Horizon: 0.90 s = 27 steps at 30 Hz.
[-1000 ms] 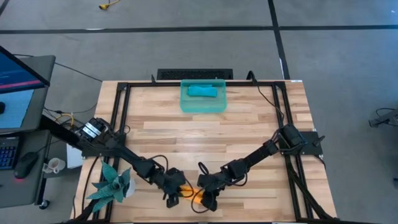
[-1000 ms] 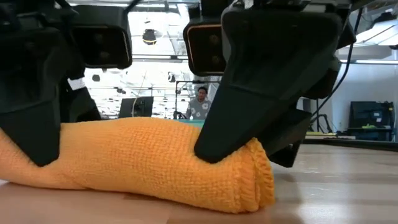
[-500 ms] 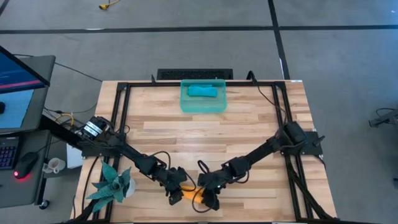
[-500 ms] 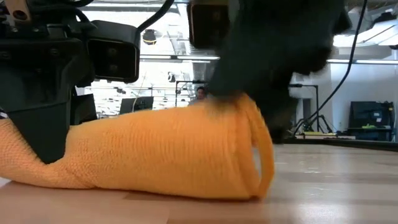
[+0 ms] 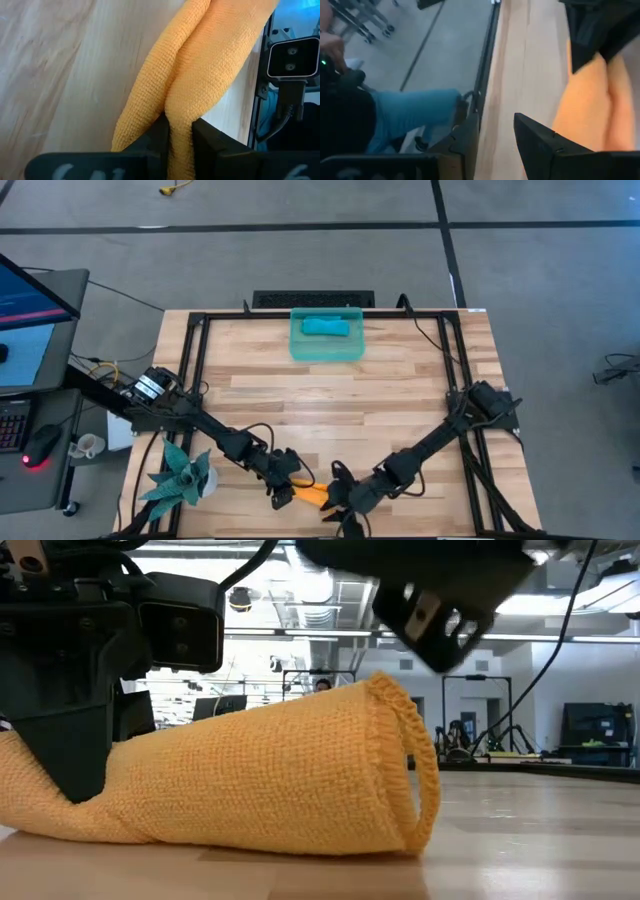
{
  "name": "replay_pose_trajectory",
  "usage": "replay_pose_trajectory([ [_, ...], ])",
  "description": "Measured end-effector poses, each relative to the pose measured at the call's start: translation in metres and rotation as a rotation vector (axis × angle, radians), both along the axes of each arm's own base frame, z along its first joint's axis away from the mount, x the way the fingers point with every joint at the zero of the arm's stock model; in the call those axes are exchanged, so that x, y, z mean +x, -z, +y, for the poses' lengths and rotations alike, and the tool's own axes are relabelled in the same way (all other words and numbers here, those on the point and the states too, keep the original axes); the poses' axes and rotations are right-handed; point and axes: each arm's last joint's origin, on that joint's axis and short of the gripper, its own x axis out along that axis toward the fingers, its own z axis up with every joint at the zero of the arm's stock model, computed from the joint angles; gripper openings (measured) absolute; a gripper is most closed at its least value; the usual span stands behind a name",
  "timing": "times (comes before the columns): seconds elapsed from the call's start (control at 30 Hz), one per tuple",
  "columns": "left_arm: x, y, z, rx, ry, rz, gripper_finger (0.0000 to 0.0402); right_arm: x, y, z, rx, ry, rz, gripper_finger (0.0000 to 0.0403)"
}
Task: Roll microfiber towels into tight, uniform cylinder then place into a basket
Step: Roll the orange microfiber cloth
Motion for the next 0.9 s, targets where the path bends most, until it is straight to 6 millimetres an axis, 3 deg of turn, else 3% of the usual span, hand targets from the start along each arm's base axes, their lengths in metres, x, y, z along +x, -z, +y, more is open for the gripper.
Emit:
replay_pose_trajectory([
  [0.27, 0.0, 0.0, 0.0, -0.008, -0.016, 0.0, 0.0044, 0.011, 0.031, -0.008, 0.032, 0.073, 0.088, 0.0122],
  [0.9, 0.001, 0.0, 0.0, -0.015, -0.019, 0.0, 0.0045, 0.016, 0.041, -0.036, 0.189, 0.391, 0.325, 0.0091],
])
